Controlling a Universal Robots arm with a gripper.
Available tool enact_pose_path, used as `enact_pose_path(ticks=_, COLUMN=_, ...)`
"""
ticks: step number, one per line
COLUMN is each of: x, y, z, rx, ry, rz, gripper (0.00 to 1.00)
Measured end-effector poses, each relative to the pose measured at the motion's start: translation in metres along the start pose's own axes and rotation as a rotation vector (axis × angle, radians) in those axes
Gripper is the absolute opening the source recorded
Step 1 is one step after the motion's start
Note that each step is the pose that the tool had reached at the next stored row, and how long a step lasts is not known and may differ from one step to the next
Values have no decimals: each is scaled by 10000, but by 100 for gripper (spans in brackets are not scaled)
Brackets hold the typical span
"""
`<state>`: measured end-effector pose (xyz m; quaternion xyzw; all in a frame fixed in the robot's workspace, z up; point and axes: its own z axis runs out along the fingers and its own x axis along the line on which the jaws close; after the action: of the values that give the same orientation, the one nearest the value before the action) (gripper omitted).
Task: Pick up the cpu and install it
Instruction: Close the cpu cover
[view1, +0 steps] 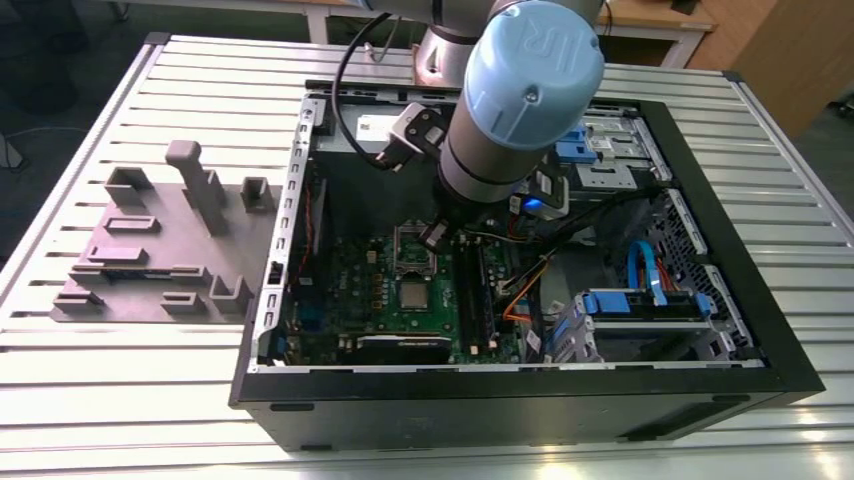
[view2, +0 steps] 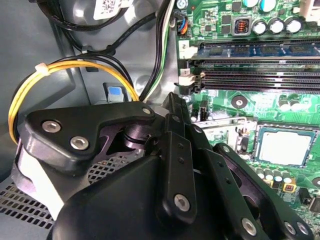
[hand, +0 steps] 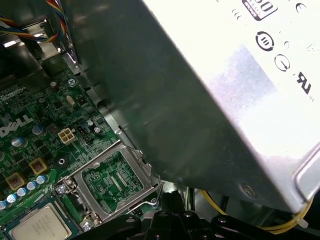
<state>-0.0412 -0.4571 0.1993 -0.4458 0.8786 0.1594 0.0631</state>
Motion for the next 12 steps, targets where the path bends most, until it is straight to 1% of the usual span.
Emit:
enact_pose_path(ticks=5, x=6, y=-4, z=26, rx=0, ry=-1, rz=1, gripper=11)
enact_pose_path(ticks=7, x=6, y=-4, z=28, rx=5, ry=9, rz=1, gripper=11)
enact_pose_path(ticks=9, x=6, y=-4, z=29, rx=33, ry=46, rz=3, gripper=11)
enact_pose_path(ticks=11, x=6, y=-4, z=28, rx=82, ry=111, rz=5, gripper=11)
enact_pose_path(ticks=12, x=6, y=-4, z=28, rx=100, ry=135, rz=6, gripper=11)
